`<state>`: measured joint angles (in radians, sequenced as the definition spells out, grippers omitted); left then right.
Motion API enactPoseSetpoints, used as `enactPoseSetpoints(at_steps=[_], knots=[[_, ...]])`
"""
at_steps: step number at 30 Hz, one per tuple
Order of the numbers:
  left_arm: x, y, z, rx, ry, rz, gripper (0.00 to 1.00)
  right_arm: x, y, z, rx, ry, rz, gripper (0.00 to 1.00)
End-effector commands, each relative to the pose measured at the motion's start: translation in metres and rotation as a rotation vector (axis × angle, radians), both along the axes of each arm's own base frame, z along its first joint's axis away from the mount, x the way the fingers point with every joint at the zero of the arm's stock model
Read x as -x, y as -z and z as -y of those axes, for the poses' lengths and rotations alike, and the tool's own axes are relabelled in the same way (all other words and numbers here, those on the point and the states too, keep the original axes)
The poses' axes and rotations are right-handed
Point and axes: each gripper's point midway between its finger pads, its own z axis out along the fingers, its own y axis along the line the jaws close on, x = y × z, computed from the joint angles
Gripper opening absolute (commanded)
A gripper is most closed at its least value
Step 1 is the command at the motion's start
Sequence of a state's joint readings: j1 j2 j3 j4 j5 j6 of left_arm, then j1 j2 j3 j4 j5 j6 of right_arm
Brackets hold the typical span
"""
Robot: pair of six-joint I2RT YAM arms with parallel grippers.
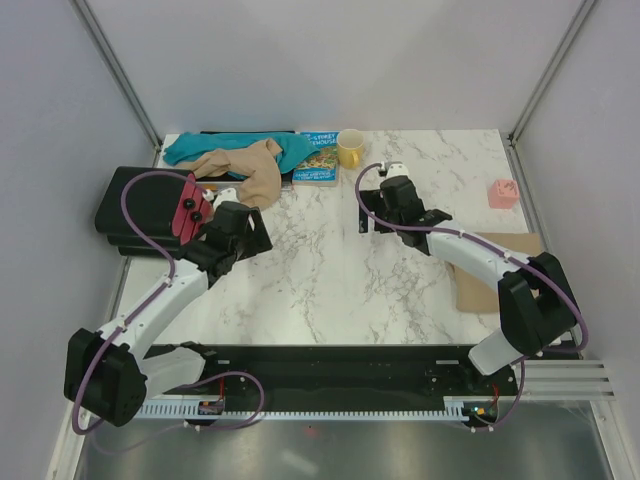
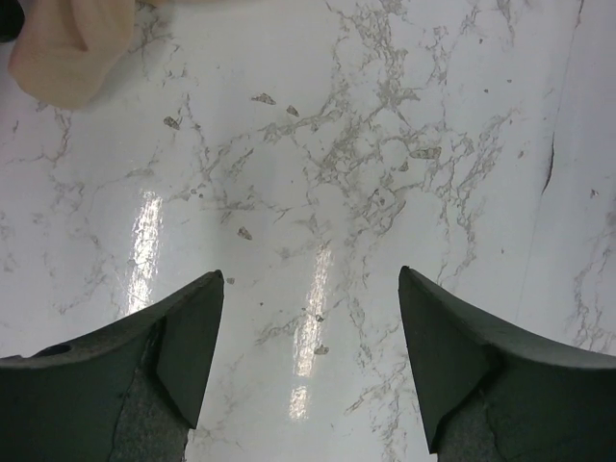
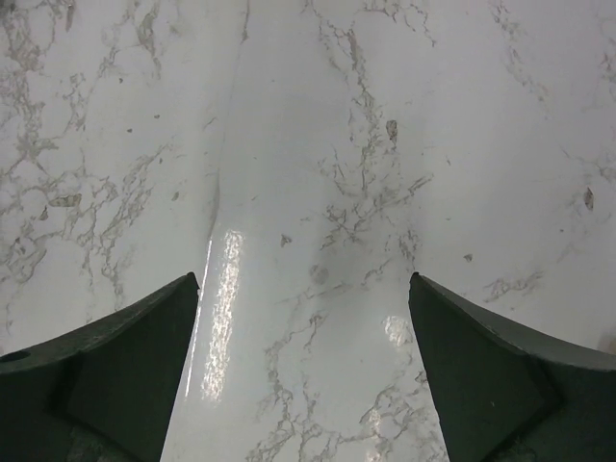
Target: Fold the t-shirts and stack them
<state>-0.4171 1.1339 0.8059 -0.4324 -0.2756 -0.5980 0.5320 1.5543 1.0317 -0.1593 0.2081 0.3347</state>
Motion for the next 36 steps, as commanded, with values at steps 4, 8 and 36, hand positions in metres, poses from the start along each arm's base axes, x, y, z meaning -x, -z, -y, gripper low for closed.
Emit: enactPoseSetpoints(at_steps=[4, 8, 36], knots=[[0.000, -0.027, 0.005, 0.062, -0.012, 0.065, 0.82, -0.001, -0.031, -0.032, -0.113, -0.128, 0.043, 0.98], [-0.013, -0.055, 0.002, 0.014, -0.015, 0.107, 0.82, 0.000, -0.010, -0.027, -0.077, -0.113, 0.008, 0.98], [-0.056, -0.132, -0.226, -0.138, -0.773, 0.158, 0.77, -0.045, -0.161, -0.284, -0.470, -0.803, 0.240, 0.98]])
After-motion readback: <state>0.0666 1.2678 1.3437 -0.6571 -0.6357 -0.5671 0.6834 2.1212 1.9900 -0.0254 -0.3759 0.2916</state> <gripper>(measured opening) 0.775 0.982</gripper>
